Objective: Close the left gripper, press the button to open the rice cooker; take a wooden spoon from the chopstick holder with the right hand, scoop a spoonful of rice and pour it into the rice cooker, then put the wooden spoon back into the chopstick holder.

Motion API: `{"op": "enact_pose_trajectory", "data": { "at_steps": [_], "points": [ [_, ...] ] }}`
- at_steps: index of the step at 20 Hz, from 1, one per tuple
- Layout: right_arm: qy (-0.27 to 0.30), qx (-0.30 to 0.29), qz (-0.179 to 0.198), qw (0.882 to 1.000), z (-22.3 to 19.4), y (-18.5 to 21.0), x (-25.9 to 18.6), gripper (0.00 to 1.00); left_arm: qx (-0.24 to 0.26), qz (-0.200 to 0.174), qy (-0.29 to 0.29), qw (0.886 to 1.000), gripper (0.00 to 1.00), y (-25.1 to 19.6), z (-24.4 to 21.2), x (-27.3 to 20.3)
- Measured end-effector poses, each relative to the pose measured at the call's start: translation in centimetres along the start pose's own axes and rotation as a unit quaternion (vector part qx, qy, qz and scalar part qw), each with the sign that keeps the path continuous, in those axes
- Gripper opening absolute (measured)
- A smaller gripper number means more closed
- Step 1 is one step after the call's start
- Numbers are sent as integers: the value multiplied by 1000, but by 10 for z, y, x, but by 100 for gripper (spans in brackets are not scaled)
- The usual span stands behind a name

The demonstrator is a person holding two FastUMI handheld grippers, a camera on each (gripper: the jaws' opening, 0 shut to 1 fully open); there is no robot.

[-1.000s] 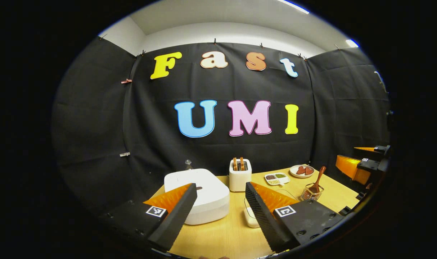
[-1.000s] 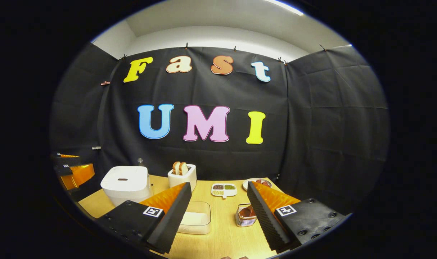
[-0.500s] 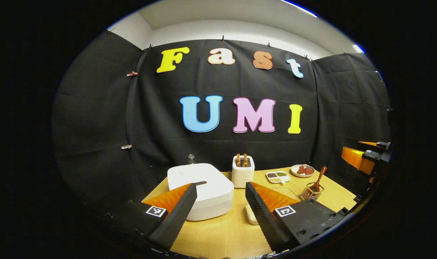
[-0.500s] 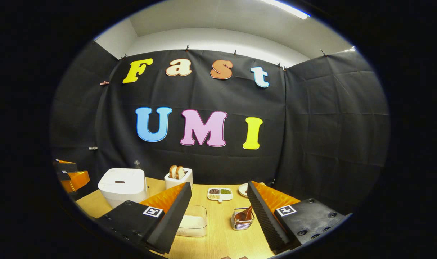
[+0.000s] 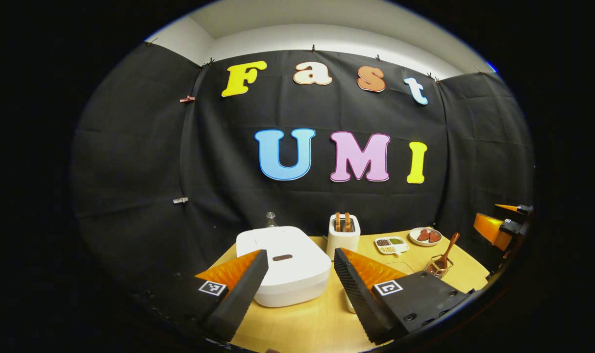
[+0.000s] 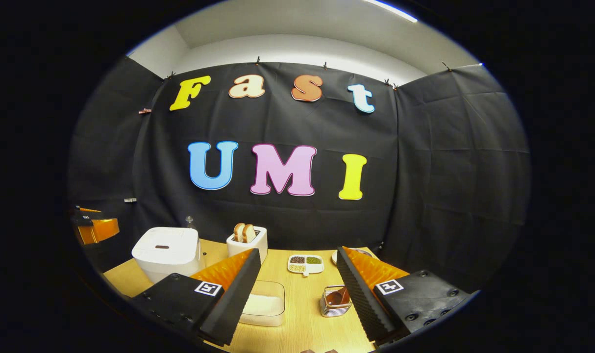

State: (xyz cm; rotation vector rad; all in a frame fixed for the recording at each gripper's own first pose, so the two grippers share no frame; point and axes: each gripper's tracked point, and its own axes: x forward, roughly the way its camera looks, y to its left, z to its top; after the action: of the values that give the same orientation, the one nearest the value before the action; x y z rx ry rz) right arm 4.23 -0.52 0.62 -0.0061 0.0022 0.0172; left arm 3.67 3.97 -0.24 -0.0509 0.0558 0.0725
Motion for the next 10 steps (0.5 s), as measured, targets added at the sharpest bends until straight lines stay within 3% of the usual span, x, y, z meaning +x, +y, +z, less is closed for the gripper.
{"op": "enact_pose_trajectory", "data": {
  "at_steps": [5,6,10],
  "points": [
    [12,-1,10,1000,-14,-5,16,98,-18,21,23,999,79,10,-3,28],
    [13,-1,10,1000,-16,-7,19,98,-24,24,24,999,66,15,0,34],
    [25,1,8,1000,-27,-16,25,98,-48,23,46,997,44,30,3,64]
  ]
}}
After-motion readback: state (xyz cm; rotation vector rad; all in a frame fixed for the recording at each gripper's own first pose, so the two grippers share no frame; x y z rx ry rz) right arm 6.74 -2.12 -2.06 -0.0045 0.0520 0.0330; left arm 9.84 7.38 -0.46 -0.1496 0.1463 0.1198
